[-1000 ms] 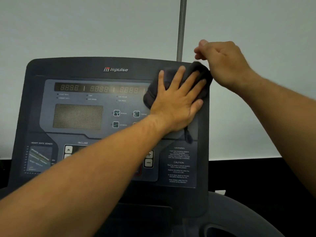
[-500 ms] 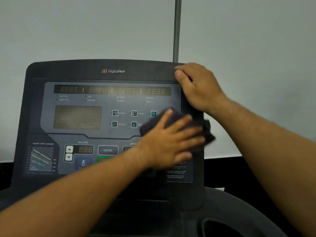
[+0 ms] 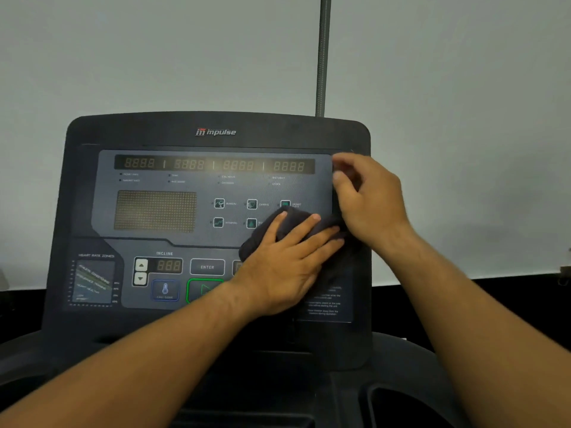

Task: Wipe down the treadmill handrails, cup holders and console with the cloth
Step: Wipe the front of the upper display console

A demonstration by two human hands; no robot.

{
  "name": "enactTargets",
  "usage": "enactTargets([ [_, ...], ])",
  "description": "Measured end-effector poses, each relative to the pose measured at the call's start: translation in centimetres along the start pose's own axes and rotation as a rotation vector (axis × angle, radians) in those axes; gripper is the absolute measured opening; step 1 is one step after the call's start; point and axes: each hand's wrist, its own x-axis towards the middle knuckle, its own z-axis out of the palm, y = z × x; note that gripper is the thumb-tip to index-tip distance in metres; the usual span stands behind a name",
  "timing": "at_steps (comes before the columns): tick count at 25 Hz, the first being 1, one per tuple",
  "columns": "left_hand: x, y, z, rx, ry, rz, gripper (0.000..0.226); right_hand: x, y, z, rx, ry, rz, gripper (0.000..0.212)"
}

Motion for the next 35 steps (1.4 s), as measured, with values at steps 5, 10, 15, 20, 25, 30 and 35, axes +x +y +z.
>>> enactTargets([
  [5, 1.0, -1.9, -1.2, -0.113, 0.173, 0.015, 0.043, -6.3, 0.3, 0.2, 0.092, -0.005, 0.267, 0.029],
  [10, 2.3, -2.9, -3.6, -0.108, 0.129, -0.306, 0.054, -6.7, -0.2, -0.1, 0.172, -0.122, 0.335, 0.055],
  [15, 4.3, -2.9, -6.4, 0.065, -0.237, -0.405, 0.034, -5.8, -1.6, 0.3, -0.029, -0.352, 0.318, 0.081],
  [20, 6.4, -3.3, -10.0, 0.055, -0.437, -0.415, 0.032, -6.6, -2.9, 0.0, -0.024, -0.474, 0.294, 0.088],
  [25, 8.9, -3.1, -14.2, 0.223, -0.821, -0.254, 0.011, -8.3, -6.3, 1.2, -0.123, -0.396, 0.289, 0.061],
  [30, 5.2, -3.8, -16.8, -0.02, -0.72, -0.303, 0.02, -8.3, -7.6, 1.7, 0.1, -0.4, 0.263, 0.015],
  [35, -4.5, -4.3, -16.4, -0.465, -0.524, -0.574, 0.011, -10.1, -8.5, 4.6, 0.288, -0.591, 0.303, 0.005],
])
